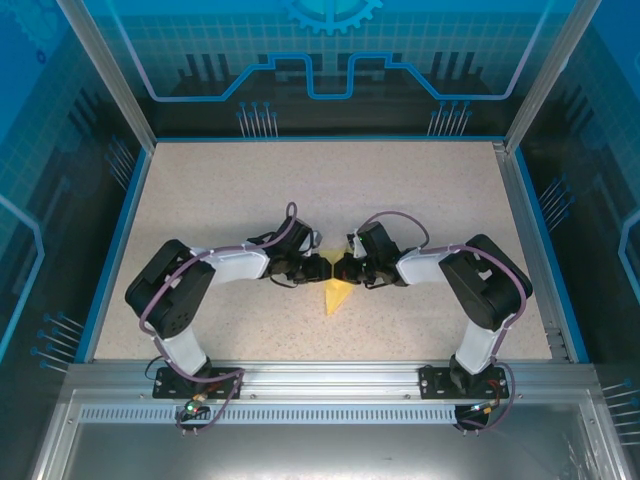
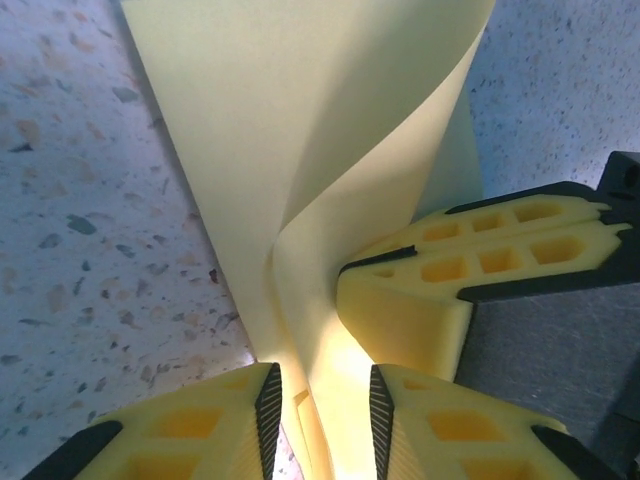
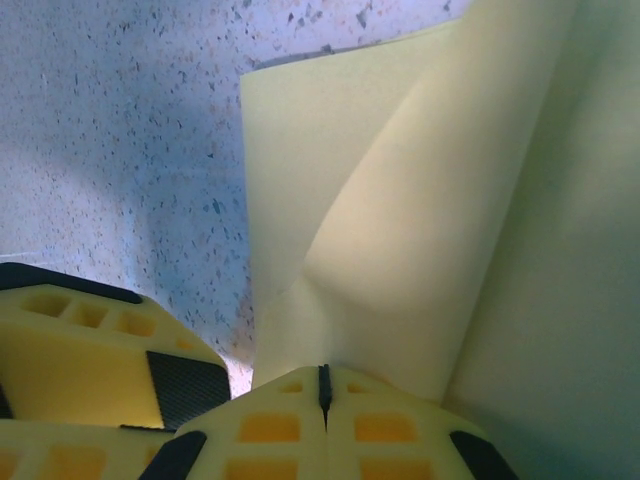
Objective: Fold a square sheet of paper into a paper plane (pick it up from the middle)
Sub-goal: Fourth fold the wing at the center of the table.
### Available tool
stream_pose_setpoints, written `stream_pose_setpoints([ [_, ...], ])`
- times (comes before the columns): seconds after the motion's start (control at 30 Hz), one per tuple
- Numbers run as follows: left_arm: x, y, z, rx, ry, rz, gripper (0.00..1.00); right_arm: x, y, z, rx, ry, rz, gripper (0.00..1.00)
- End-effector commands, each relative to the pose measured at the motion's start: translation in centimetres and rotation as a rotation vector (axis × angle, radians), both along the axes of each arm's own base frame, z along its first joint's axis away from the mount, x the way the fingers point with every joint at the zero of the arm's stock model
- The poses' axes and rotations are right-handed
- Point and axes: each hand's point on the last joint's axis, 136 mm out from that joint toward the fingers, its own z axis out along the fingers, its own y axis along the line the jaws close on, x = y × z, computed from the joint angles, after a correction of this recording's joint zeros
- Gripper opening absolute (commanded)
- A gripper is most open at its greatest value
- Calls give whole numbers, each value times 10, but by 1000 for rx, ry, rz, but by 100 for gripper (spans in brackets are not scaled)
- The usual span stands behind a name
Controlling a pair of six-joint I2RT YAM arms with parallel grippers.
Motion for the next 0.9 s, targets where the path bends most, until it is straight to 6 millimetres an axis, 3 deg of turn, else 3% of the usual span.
stream_pose_setpoints([
  [0.0,-6,-9,-4,-25,34,-24,31,-3,1,8,37,3,-1,2],
  [0.2,-6,-9,-13,-15,49,-28,27,-3,0,8,43,3,-3,2],
  [0.4,-4,-13,-10,-29,42,-36,16,-3,1,10,50,1,0,2],
  [0.73,-1,-15,-2,-37,22,-44,17,-5,-1,12,48,-3,-2,2],
  [0.87,0,-10,-9,10,32,-48,15,-3,-2,21,43,-23,-2,2],
])
